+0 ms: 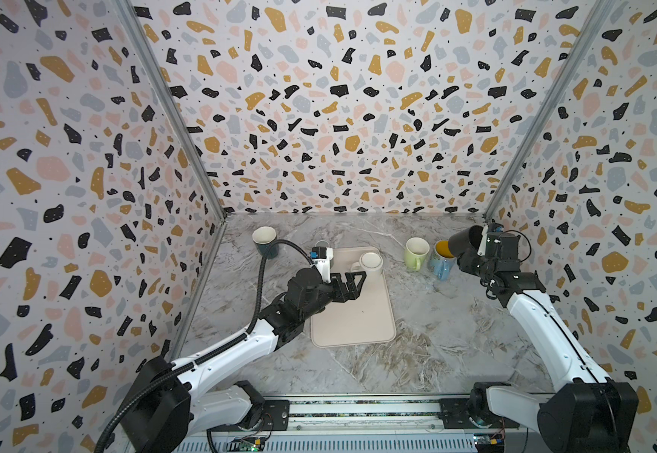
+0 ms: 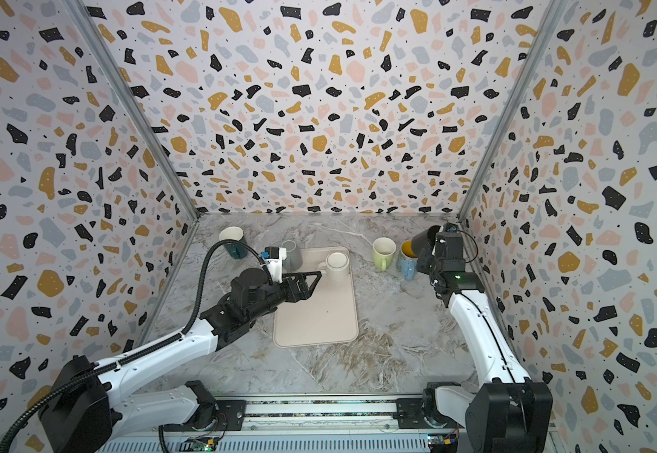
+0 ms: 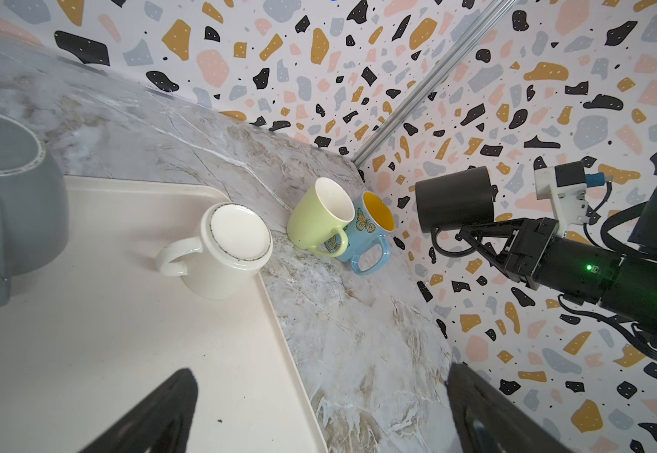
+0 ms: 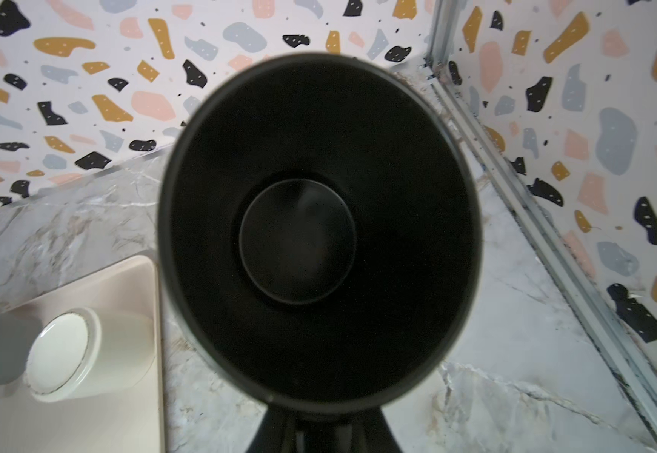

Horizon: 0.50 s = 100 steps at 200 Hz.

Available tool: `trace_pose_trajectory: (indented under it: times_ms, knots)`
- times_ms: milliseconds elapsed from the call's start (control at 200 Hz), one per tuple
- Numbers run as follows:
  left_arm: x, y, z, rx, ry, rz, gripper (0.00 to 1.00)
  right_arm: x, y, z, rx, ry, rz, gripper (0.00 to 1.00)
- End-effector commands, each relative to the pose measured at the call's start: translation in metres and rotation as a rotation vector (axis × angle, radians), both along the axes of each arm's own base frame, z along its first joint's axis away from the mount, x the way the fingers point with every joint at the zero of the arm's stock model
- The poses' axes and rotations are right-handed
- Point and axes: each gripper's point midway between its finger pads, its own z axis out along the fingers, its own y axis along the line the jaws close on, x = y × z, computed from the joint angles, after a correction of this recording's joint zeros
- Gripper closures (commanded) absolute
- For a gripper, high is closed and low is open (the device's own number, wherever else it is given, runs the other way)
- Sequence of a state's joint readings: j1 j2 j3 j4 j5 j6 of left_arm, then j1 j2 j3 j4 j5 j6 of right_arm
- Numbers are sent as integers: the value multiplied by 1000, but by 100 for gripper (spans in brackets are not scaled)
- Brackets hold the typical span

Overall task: Turn the mug right side up
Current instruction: Place the mug at the top-right of the table.

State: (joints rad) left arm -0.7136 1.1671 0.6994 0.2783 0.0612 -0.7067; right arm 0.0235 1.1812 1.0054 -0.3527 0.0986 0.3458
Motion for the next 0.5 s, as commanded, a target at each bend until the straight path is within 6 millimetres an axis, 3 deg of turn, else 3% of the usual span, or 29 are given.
trace_pose_trajectory:
  times_ms: [0,190,496]
  knots:
    - [-1,6,6,11,-40,11,0,10,-16,42,-29,-125,-52,100]
    - [-3,10,4,22,-43,19,0,7,-36,40,-72,-113,-110,100]
    - [-3,12,4,28,-47,24,0,5,-56,20,-152,-54,-179,100]
